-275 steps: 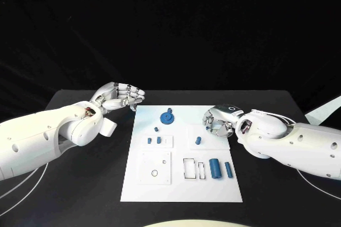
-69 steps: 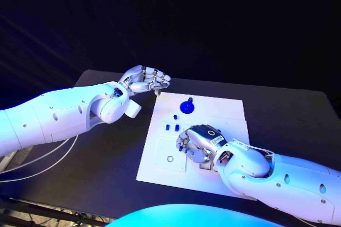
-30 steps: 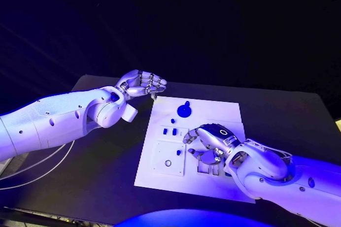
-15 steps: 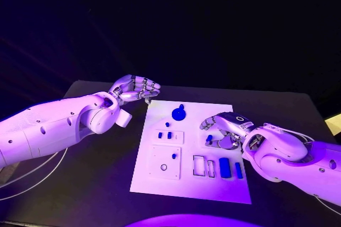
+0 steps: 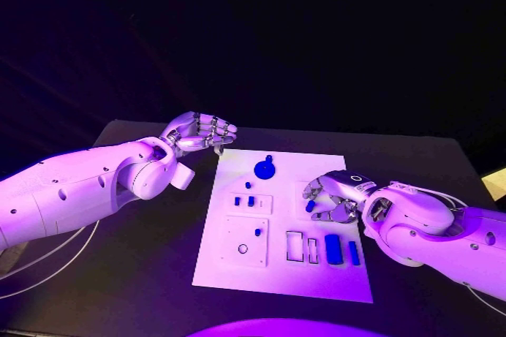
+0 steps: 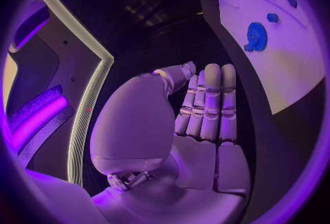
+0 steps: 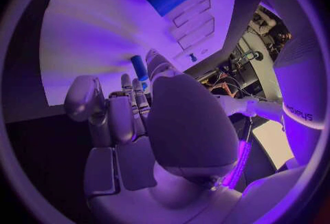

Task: Assemble the parts on the task board

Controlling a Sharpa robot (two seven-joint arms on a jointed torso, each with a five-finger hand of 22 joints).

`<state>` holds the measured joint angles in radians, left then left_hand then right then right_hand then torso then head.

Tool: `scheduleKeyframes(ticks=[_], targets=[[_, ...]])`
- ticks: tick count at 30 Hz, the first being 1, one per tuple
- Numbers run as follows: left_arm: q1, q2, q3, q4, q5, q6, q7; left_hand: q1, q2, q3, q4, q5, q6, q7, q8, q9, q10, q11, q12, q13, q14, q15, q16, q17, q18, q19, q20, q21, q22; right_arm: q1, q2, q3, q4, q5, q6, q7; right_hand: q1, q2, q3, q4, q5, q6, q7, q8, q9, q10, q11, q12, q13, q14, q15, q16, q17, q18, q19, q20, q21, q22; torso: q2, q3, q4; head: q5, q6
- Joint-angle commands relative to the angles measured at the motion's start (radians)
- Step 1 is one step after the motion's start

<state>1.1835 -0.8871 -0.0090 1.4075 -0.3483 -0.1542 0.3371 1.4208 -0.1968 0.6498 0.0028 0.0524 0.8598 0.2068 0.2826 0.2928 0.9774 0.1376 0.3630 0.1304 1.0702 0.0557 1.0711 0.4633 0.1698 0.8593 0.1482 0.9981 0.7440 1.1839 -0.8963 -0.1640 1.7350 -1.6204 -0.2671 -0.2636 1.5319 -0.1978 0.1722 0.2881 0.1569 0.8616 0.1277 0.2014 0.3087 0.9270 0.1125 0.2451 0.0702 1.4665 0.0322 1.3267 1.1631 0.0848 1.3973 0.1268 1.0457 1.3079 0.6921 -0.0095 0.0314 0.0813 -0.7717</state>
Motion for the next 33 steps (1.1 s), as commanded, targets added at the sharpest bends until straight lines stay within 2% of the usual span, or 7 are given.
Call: scheduleKeyframes(ticks=[1, 5, 8, 17, 22, 23, 33], targets=[[0.001, 0.000, 0.001, 0.003, 0.006, 0.017, 0.008, -0.003, 0.010, -0.004, -0.004, 0.006, -0.004, 0.003, -0.007, 0.000, -0.006, 0.001, 0.002, -0.002, 0.000, 0.001, -0.006, -0.001, 0.015, 0.005, 0.004, 0.000, -0.001, -0.001, 0.005, 0.000, 0.000, -0.001, 0.022, 0.004, 0.013, 0.008, 0.025, -0.002, -0.004, 0.020, 0.003, 0.007, 0.001, 0.029, -0.006, 0.018, 0.001, 0.013, -0.010, 0.004, 0.001, 0.002, 0.015, -0.002, 0.020, 0.135, 0.000, 0.0003, 0.0009, 0.000, 0.000], [0.001, -0.001, 0.001, 0.003, 0.006, 0.017, 0.007, -0.005, 0.011, -0.006, -0.004, 0.005, -0.002, 0.002, -0.007, 0.000, -0.006, 0.001, 0.004, -0.001, 0.001, 0.001, -0.006, -0.002, 0.015, 0.006, 0.004, -0.001, -0.001, -0.001, 0.006, 0.000, -0.002, 0.000, 0.012, 0.001, 0.014, 0.015, 0.072, -0.003, -0.005, 0.052, 0.012, 0.011, -0.001, 0.083, -0.017, 0.030, -0.001, 0.022, -0.020, 0.018, 0.020, -0.004, 0.031, -0.011, 0.059, 0.148, 0.000, -0.0004, 0.0006, -0.001, -0.001], [0.001, -0.002, 0.001, 0.004, 0.006, 0.018, 0.006, -0.005, 0.011, -0.006, -0.004, 0.005, -0.002, 0.002, -0.007, 0.000, -0.006, 0.001, 0.004, -0.001, 0.001, 0.001, -0.006, -0.002, 0.015, 0.006, 0.004, -0.001, -0.001, -0.002, 0.006, 0.000, -0.004, 0.000, 0.010, -0.004, 0.011, 0.018, 0.136, -0.002, -0.013, 0.087, 0.015, 0.018, -0.002, 0.143, -0.027, 0.022, -0.004, 0.027, -0.028, 0.029, 0.033, -0.010, 0.043, -0.020, 0.092, 0.160, 0.000, -0.0008, -0.0001, -0.003, -0.001], [0.001, -0.003, 0.001, 0.004, 0.006, 0.019, 0.004, -0.006, 0.011, -0.006, -0.003, 0.006, -0.002, 0.003, -0.007, 0.000, -0.006, 0.001, 0.004, -0.001, 0.001, 0.001, -0.006, -0.002, 0.015, 0.006, 0.004, -0.001, -0.002, -0.002, 0.009, -0.001, -0.003, -0.001, -0.002, -0.014, -0.005, 0.009, 0.221, -0.008, -0.023, 0.122, 0.012, 0.024, 0.001, 0.202, -0.034, -0.011, -0.003, 0.028, -0.034, 0.034, 0.037, -0.017, 0.055, -0.025, 0.131, 0.172, 0.000, 0.0001, -0.0004, -0.004, -0.001], [0.001, -0.004, 0.000, 0.004, 0.006, 0.020, 0.001, -0.007, 0.012, -0.007, -0.002, 0.006, -0.002, 0.003, -0.007, 0.000, -0.006, 0.001, 0.005, -0.001, 0.001, 0.001, -0.006, -0.002, 0.015, 0.006, 0.004, -0.001, -0.002, -0.003, 0.011, -0.001, -0.005, -0.003, -0.011, -0.019, -0.009, 0.015, 0.271, -0.020, -0.042, 0.134, 0.013, 0.027, 0.005, 0.223, -0.034, -0.034, -0.003, 0.028, -0.035, 0.036, 0.038, -0.019, 0.059, -0.027, 0.143, 0.175, 0.000, 0.0007, -0.0002, -0.006, -0.001], [0.001, -0.004, 0.000, 0.004, 0.006, 0.020, 0.001, -0.007, 0.012, -0.007, -0.002, 0.006, -0.002, 0.003, -0.007, 0.000, -0.006, 0.001, 0.005, -0.001, 0.001, 0.001, -0.006, -0.002, 0.015, 0.006, 0.004, -0.001, -0.002, -0.003, 0.012, -0.001, -0.005, -0.003, -0.014, -0.020, -0.012, 0.019, 0.302, -0.028, -0.091, 0.138, 0.013, 0.028, 0.007, 0.233, -0.034, -0.045, -0.002, 0.028, -0.036, 0.036, 0.038, -0.019, 0.060, -0.028, 0.148, 0.176, 0.000, 0.0006, -0.0001, -0.006, 0.000], [0.001, -0.004, 0.000, 0.003, 0.006, 0.023, -0.002, -0.007, 0.012, -0.007, -0.002, 0.006, -0.002, 0.003, -0.007, 0.000, -0.006, 0.001, 0.005, -0.001, 0.001, 0.001, -0.006, -0.002, 0.015, 0.006, 0.004, -0.001, -0.002, -0.006, 0.016, -0.001, -0.002, -0.001, -0.049, -0.029, -0.042, 0.031, 0.363, -0.071, -0.085, 0.188, -0.003, 0.064, 0.033, 0.300, -0.052, -0.057, 0.006, 0.029, -0.048, 0.038, 0.038, -0.024, 0.068, -0.037, 0.177, 0.183, -0.001, -0.0004, -0.0004, -0.009, -0.001]])
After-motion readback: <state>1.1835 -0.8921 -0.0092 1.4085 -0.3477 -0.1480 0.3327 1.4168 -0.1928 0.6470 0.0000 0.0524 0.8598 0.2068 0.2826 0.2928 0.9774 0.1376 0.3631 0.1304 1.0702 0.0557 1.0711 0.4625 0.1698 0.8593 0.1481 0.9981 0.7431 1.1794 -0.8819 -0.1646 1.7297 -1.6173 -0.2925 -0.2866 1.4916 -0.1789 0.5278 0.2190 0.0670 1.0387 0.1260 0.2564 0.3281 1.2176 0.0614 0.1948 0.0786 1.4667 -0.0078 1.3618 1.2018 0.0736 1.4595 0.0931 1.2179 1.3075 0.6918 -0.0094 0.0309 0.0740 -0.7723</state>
